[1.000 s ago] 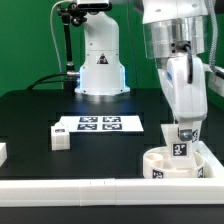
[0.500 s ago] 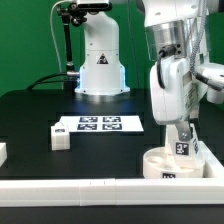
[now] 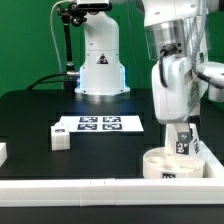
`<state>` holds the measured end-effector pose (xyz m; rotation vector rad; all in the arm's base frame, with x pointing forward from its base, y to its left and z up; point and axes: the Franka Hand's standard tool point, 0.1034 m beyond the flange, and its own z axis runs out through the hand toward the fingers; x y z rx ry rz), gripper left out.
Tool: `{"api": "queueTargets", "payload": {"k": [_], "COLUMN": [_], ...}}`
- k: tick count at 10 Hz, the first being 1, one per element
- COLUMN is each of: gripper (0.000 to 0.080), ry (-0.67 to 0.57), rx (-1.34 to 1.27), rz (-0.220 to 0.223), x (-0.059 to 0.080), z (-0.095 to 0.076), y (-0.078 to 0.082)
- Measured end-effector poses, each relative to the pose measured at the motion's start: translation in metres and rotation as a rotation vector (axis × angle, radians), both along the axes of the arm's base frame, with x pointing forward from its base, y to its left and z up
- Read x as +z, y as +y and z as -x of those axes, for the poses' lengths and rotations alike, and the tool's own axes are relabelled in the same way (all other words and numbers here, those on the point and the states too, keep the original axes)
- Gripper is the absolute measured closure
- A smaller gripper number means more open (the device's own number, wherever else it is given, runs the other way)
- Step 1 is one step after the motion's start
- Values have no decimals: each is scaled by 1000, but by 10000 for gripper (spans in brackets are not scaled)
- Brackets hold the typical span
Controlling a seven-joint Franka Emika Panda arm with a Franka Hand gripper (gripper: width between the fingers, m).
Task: Assemble stool
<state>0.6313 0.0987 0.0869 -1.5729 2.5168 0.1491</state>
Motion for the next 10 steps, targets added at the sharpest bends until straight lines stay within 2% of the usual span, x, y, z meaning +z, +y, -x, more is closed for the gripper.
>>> {"api": "queueTargets", "payload": {"k": [1,3,6,10], "gripper": [174,155,150,150], "ry": [-15,-37,-62,-118], "rx": [31,58,224,690], "rz": [-1,-4,16,64], "x": [7,18,15,20], "z": [-2,-5,-4,-6], "y": [1,2,2,2]}}
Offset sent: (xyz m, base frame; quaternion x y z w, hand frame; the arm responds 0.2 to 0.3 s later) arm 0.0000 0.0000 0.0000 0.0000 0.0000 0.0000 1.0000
